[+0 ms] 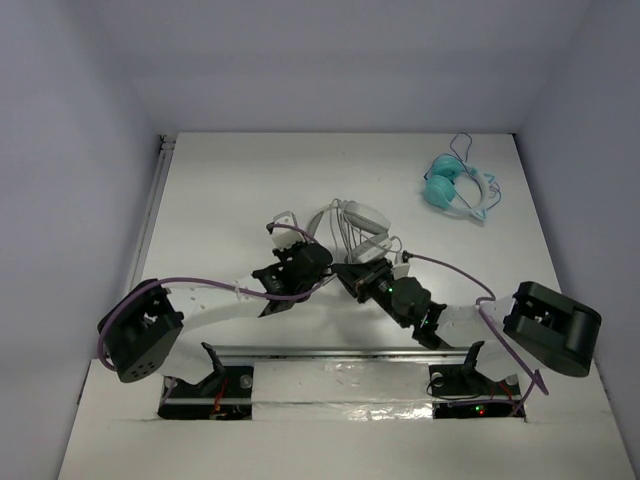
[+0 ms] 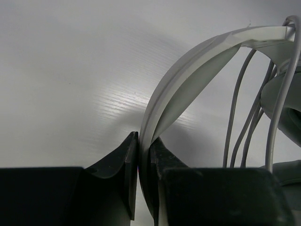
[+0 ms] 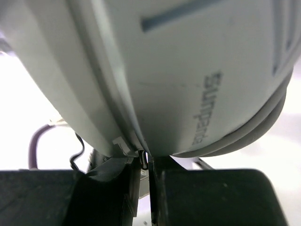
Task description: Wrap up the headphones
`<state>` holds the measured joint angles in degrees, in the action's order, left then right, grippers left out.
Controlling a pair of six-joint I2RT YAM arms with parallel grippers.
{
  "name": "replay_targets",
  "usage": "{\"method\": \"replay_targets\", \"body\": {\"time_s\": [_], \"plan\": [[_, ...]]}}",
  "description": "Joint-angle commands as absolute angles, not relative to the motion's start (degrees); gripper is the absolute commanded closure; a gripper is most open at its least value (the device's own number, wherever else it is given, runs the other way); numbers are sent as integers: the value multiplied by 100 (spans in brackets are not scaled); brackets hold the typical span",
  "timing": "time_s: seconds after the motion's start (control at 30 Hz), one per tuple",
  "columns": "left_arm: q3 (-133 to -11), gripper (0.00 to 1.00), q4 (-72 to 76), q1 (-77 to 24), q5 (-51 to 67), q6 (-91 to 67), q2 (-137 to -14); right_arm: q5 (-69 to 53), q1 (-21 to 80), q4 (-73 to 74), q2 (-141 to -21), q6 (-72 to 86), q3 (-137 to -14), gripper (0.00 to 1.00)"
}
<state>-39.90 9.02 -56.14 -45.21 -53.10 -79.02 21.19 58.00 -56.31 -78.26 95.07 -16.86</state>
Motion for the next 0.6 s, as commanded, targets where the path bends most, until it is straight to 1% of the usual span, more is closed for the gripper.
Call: {"method": "replay_targets", "body": {"time_s": [0.0,0.17,0.57], "plan": [[-3964,100,1213,-5818,-4315,-5458,-7831,3066,5757,-6977,-8094,10045,-1688,84],[-3911,100,1292,-5818,-4245,-5432,-7963,3383,5757,-7136,-8524,10554,-1661,83],[-3823,100,1468,-5818,-4140,-5563,-7945,3876,5757,-8859,-10124,12101,-1889,81]]}}
